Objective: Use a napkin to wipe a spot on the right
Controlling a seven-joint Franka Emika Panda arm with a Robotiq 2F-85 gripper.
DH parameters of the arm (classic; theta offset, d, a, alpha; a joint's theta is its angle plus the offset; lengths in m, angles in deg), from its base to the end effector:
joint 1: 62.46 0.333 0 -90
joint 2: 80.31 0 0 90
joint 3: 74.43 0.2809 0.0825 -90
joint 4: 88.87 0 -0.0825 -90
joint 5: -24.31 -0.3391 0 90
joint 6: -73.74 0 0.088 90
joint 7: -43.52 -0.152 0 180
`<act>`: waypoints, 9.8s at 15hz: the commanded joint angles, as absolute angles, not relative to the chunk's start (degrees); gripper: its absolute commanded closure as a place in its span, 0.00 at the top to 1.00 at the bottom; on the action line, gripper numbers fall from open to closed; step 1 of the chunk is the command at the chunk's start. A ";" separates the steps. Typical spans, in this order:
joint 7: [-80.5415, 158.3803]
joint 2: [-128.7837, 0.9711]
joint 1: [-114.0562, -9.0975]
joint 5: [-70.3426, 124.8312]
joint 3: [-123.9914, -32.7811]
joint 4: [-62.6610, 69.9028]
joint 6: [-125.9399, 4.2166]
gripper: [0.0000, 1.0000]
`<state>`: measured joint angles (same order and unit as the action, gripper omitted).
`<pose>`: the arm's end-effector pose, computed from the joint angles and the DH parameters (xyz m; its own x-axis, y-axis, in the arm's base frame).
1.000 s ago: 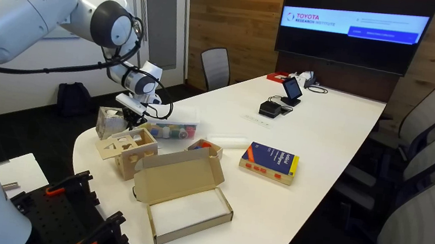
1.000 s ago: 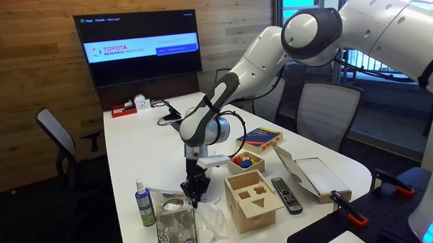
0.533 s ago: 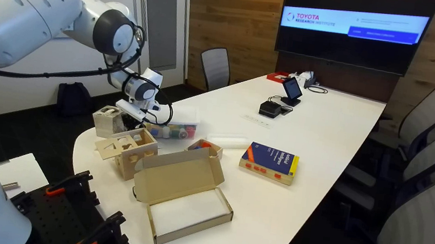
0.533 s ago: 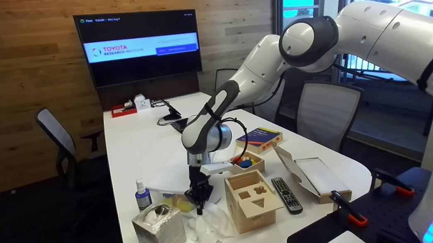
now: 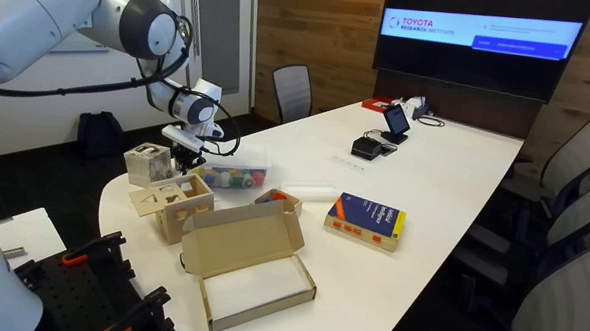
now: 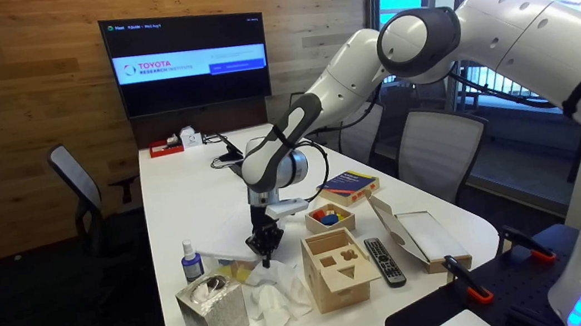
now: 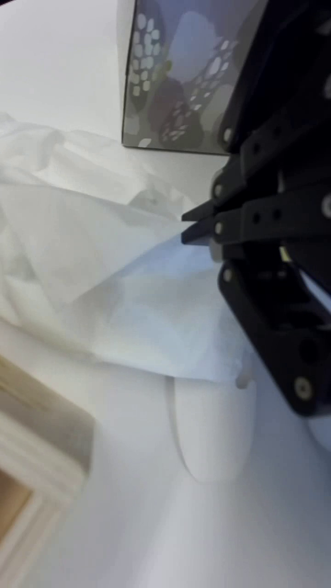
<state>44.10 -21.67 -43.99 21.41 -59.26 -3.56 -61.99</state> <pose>0.5231 0.3389 0.0381 0.8860 0.4451 -0.1301 0.4042 -0.8787 -0.2541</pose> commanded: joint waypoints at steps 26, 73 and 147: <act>-33.63 -52.09 -39.86 49.33 -77.55 19.61 -34.78 0.00; -12.99 -8.08 -52.62 13.56 -73.21 -15.60 -0.16 0.00; -47.13 -9.44 -48.06 27.77 -76.44 -25.00 -11.82 0.00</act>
